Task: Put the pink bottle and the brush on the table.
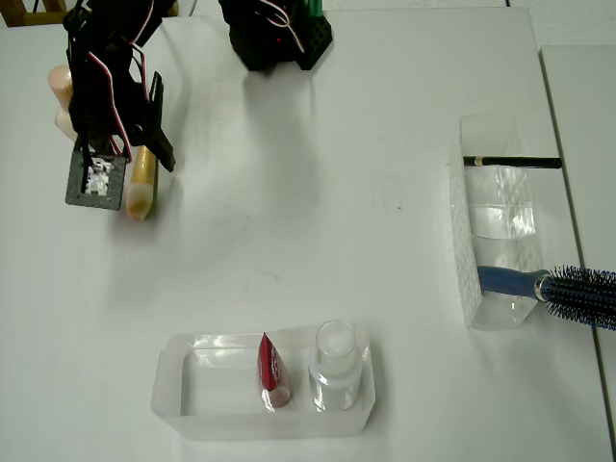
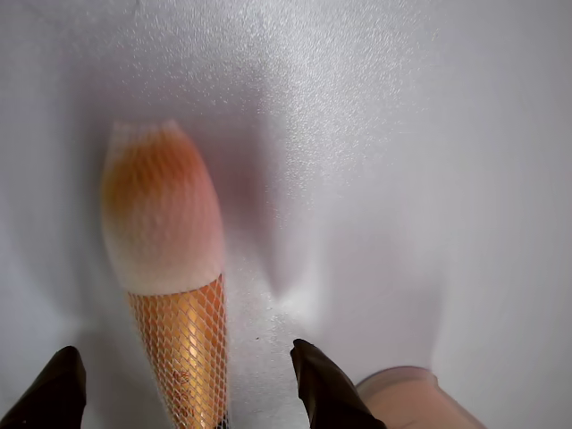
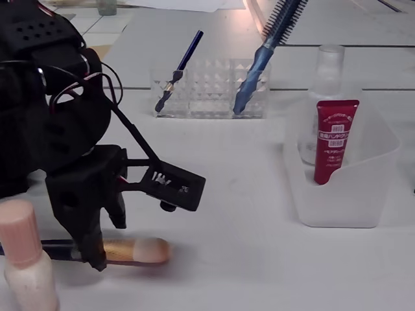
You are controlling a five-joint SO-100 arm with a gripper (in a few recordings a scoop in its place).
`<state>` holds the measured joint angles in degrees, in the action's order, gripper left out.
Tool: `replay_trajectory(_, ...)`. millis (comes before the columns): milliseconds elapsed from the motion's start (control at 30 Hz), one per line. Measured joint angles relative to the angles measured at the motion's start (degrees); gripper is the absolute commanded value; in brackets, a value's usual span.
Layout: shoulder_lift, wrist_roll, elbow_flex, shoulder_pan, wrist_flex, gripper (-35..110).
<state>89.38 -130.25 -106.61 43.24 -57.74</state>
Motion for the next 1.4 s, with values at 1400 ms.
replay_trajectory(1400, 14.33, 85.87, 7.21, -24.52, 19.25, 46)
